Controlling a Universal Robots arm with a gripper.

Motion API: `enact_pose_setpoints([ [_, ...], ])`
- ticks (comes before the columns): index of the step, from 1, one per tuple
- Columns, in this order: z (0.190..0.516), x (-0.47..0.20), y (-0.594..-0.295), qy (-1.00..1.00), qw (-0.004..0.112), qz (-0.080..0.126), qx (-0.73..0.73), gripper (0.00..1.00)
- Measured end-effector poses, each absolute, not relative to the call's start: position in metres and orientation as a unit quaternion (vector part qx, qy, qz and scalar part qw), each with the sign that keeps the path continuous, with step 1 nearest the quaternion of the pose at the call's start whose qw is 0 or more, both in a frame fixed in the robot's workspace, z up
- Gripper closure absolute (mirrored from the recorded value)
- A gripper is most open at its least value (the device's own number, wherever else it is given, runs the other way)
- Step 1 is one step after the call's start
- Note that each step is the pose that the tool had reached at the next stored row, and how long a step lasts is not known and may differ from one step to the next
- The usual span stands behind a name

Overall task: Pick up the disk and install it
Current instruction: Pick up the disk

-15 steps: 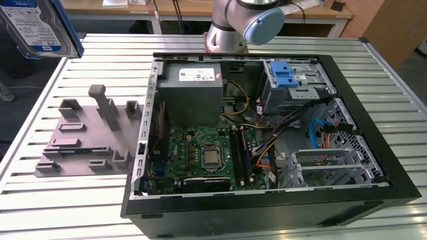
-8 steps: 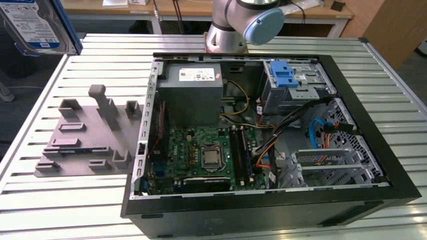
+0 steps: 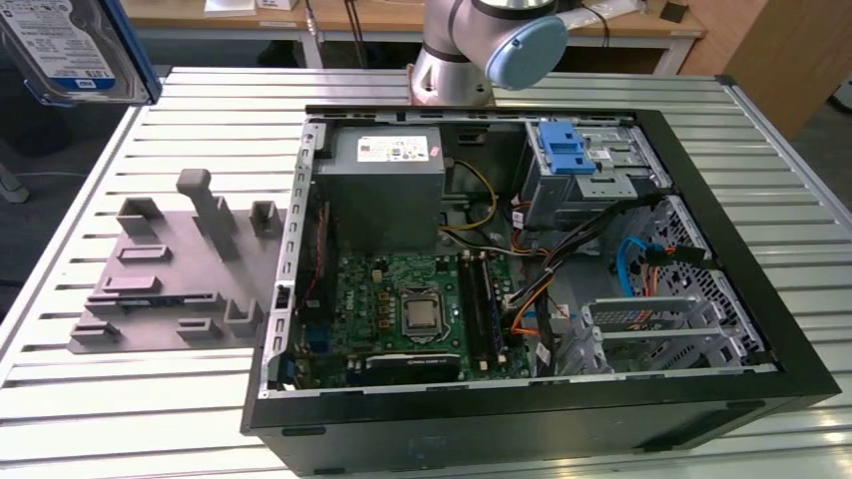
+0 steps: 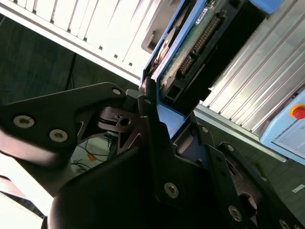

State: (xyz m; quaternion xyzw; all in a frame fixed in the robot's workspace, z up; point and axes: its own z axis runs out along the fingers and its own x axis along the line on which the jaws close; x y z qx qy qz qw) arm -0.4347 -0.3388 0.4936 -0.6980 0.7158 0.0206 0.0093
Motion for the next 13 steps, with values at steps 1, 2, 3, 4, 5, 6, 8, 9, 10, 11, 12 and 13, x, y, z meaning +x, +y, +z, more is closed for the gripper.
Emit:
enact_pose_setpoints([
  [1,0.494,-0.435,-0.339,0.716,0.009,0.021,-0.698,0.64],
  [2,0.495,-0.435,-0.339,0.716,0.009,0.021,-0.698,0.64],
  [3,0.496,-0.435,-0.339,0.716,0.009,0.021,-0.698,0.64],
  [4,0.497,-0.435,-0.339,0.716,0.009,0.021,-0.698,0.64],
  [5,0.498,-0.435,-0.339,0.716,0.009,0.021,-0.698,0.64],
  [6,0.5,-0.435,-0.339,0.716,0.009,0.021,-0.698,0.64],
  [8,0.502,-0.435,-0.339,0.716,0.009,0.021,-0.698,0.64],
  [9,0.503,-0.435,-0.339,0.716,0.009,0.021,-0.698,0.64],
  [10,0.505,-0.435,-0.339,0.716,0.009,0.021,-0.698,0.64],
  [11,0.506,-0.435,-0.339,0.716,0.009,0.021,-0.698,0.64],
  [12,0.506,-0.435,-0.339,0.716,0.009,0.021,-0.698,0.64],
  [13,0.507,-0.435,-0.339,0.716,0.009,0.021,-0.698,0.64],
])
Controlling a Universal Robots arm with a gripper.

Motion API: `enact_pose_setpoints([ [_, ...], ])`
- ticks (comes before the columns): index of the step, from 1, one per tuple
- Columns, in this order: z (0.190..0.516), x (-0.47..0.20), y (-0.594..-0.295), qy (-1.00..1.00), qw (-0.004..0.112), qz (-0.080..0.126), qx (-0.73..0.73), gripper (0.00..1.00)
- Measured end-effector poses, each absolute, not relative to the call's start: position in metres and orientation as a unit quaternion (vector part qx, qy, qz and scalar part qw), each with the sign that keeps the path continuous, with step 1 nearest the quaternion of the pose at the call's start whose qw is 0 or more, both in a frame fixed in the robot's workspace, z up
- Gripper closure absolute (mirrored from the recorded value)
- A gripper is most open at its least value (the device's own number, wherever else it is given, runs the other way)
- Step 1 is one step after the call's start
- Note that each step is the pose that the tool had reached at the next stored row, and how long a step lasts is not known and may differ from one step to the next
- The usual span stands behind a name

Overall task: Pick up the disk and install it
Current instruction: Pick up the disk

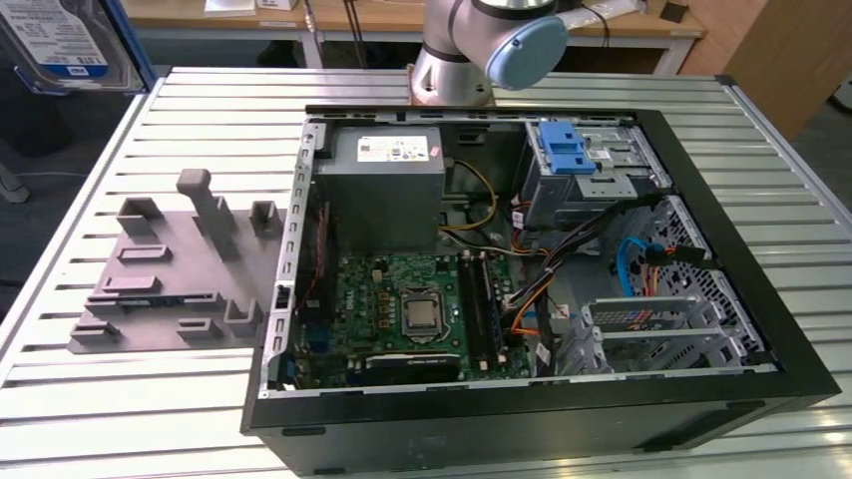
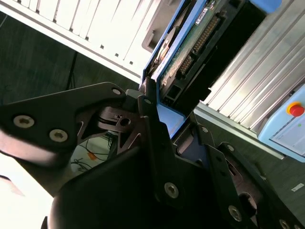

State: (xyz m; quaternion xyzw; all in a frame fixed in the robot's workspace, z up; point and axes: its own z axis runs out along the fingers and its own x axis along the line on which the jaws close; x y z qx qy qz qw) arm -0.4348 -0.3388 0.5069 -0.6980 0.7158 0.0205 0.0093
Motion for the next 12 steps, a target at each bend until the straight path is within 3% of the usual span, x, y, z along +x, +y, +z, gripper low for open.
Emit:
enact_pose_setpoints([
  [12,0.524,-0.435,-0.339,0.716,0.009,0.021,-0.698,0.64],
])
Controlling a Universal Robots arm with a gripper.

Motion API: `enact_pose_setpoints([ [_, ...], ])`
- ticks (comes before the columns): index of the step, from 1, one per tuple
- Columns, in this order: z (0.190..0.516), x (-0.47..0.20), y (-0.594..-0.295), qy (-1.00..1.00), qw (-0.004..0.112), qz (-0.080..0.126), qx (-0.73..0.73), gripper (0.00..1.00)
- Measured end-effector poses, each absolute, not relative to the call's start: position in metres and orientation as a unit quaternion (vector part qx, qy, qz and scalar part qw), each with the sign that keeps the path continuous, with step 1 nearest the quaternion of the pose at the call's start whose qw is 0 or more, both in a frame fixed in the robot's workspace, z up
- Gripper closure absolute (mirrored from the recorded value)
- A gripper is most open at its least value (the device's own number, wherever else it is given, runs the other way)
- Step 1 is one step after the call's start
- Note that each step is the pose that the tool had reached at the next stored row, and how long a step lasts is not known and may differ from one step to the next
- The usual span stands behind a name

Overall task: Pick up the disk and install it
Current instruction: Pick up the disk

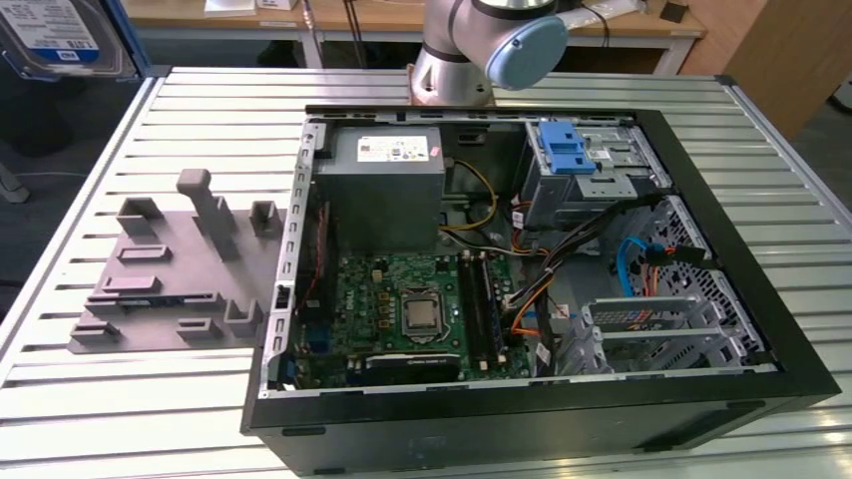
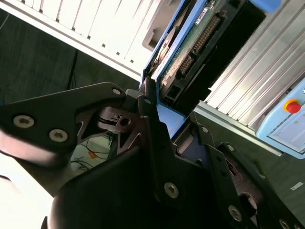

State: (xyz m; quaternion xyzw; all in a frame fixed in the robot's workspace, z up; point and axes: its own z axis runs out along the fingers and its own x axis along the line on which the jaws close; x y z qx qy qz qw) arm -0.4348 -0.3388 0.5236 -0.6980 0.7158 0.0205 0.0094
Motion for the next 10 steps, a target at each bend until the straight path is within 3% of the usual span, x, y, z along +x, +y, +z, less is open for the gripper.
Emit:
enact_pose_setpoints([
  [10,0.526,-0.435,-0.353,0.716,0.009,0.02,-0.698,0.64],
])
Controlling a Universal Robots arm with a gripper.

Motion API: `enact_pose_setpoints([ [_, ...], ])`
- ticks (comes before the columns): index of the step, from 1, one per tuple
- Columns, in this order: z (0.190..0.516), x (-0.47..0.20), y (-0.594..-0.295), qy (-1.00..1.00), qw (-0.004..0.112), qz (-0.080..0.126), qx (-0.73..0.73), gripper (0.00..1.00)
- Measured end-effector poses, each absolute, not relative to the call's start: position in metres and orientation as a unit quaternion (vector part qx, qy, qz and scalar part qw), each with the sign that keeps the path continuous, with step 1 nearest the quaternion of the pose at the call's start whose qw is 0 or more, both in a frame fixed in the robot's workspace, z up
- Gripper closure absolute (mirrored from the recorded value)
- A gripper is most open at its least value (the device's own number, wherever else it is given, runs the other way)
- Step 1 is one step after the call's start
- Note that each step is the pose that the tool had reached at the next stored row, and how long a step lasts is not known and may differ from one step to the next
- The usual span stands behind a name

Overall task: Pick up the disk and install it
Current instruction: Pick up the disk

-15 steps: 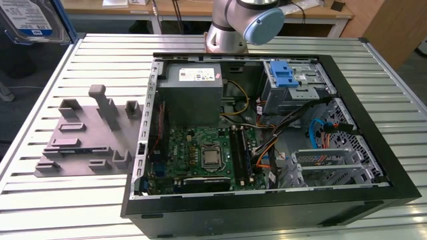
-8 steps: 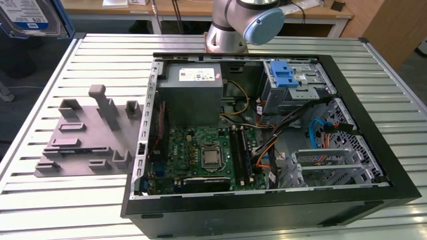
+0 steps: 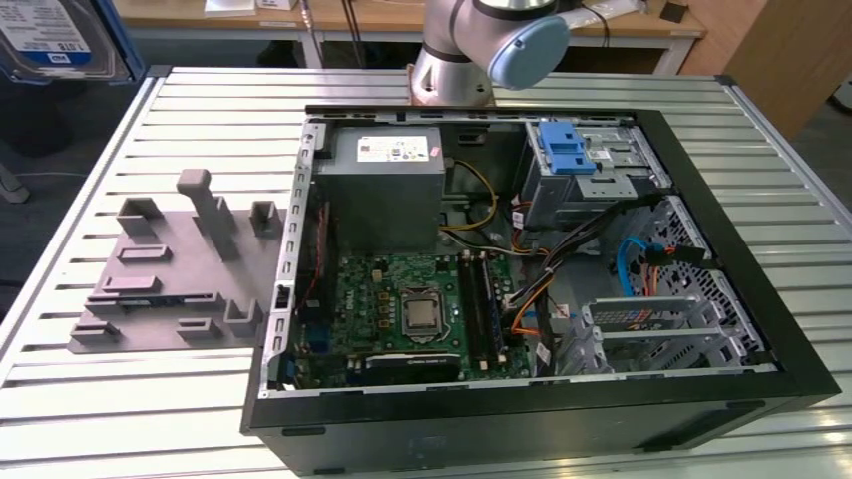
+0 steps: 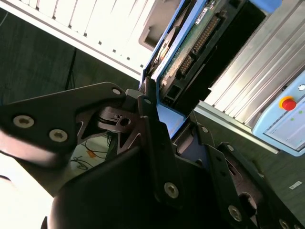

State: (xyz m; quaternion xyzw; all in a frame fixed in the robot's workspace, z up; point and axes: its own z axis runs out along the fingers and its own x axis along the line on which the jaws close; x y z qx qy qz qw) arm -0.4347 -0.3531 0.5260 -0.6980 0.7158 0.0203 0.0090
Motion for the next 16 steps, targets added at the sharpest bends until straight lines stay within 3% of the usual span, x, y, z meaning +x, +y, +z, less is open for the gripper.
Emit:
enact_pose_setpoints([
  [16,0.526,-0.417,-0.366,0.716,0.009,0.02,-0.698,0.64],
])
